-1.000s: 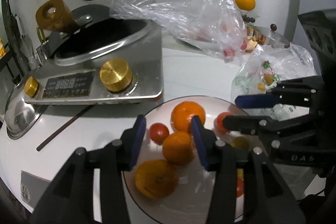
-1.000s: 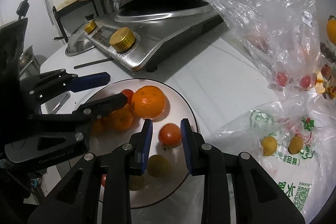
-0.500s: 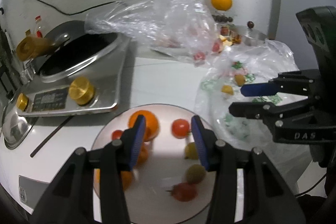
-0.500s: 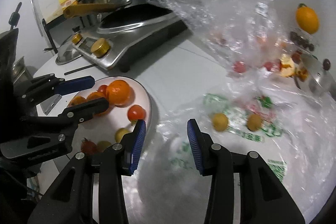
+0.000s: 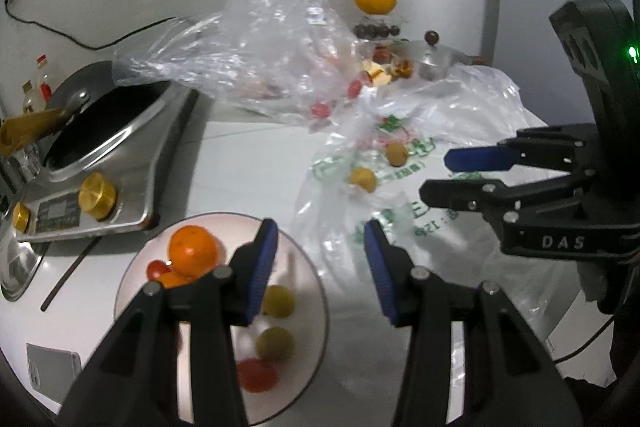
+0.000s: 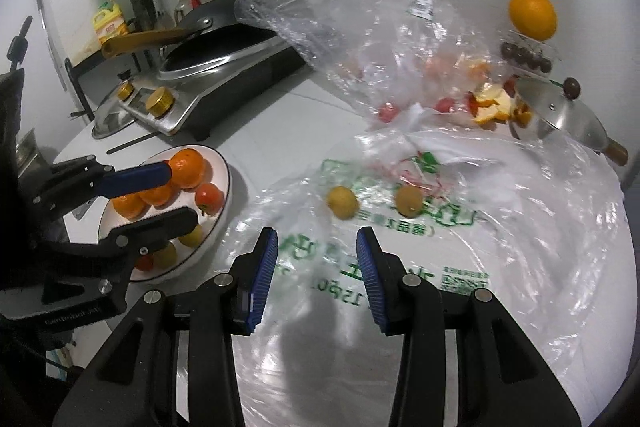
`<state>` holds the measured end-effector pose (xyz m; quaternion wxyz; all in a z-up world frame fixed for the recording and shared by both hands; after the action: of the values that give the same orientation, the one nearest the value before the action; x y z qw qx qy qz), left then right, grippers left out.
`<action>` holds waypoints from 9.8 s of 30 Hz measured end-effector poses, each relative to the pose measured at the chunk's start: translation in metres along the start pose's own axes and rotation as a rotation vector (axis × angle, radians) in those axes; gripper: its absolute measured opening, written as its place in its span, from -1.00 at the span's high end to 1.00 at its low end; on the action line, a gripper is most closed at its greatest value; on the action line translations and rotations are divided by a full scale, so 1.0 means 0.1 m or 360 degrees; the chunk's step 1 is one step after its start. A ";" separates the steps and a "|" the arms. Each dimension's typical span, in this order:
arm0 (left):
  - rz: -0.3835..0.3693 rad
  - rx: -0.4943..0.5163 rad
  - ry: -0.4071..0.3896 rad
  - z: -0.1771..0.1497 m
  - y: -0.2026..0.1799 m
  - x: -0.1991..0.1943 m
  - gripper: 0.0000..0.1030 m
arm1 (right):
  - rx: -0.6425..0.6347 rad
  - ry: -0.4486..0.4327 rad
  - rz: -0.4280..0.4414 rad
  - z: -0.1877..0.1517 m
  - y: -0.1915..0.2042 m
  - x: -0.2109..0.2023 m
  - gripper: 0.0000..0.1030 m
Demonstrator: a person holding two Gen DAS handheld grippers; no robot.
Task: Organize fruits
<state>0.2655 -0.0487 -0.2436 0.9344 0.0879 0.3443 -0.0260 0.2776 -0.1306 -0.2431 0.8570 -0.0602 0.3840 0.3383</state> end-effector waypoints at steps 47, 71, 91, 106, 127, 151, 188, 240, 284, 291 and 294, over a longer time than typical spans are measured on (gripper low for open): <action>-0.0111 0.0058 0.0165 0.37 -0.52 1.02 0.10 | 0.0058 0.0105 0.0058 0.23 -0.87 0.71 0.39; -0.0114 0.0082 0.0123 0.39 -0.58 0.91 0.70 | 0.0075 0.0005 0.0076 0.23 -0.92 0.41 0.48; -0.0062 0.0114 0.0281 0.27 -0.64 1.25 0.44 | 0.0088 -0.0022 0.0087 0.18 -0.94 0.34 0.48; -0.0123 0.0146 0.0078 0.42 -0.67 0.71 0.52 | 0.0045 -0.0081 0.0019 0.21 -0.77 0.03 0.48; -0.0050 -0.0040 -0.0027 -0.01 0.11 -0.11 0.52 | -0.0126 -0.0084 0.0075 0.31 0.27 -0.07 0.48; 0.0030 -0.0254 0.0021 -0.73 0.97 -0.27 0.52 | -0.0277 0.0114 0.0180 0.14 1.33 0.64 0.48; 0.0100 -0.0336 0.0068 -0.95 1.04 -0.32 0.43 | -0.0285 0.0069 0.0086 0.14 1.41 0.63 0.48; 0.0273 -0.0455 -0.0753 -0.02 0.56 -3.26 -0.86 | -0.0210 -0.0793 -0.0468 -0.13 1.69 -2.79 -0.40; 0.0439 -0.0468 -0.0854 0.08 0.80 -3.63 -0.86 | -0.0269 -0.0893 -0.0511 -0.07 1.89 -3.16 -0.52; 0.0447 -0.0470 -0.0850 0.07 0.78 -3.62 -0.86 | -0.0270 -0.0889 -0.0510 -0.07 1.89 -3.15 -0.52; 0.0446 -0.0470 -0.0847 0.07 0.78 -3.62 -0.86 | -0.0271 -0.0884 -0.0508 -0.09 1.88 -3.15 -0.52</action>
<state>0.0026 0.0225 0.0074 0.9886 -0.0119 0.0729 0.1310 0.0041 -0.1584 -0.0002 0.9630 -0.0965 0.0916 0.2342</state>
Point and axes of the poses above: each gripper's, at about its wrist camera, not at the fingertips, and x roughly the way its jaws point, y to its left, z to its top, the point moved 10 cm from there along x, roughly the way its jaws point, and after that the axes turned 7 degrees about z, right-handed, at the moved point
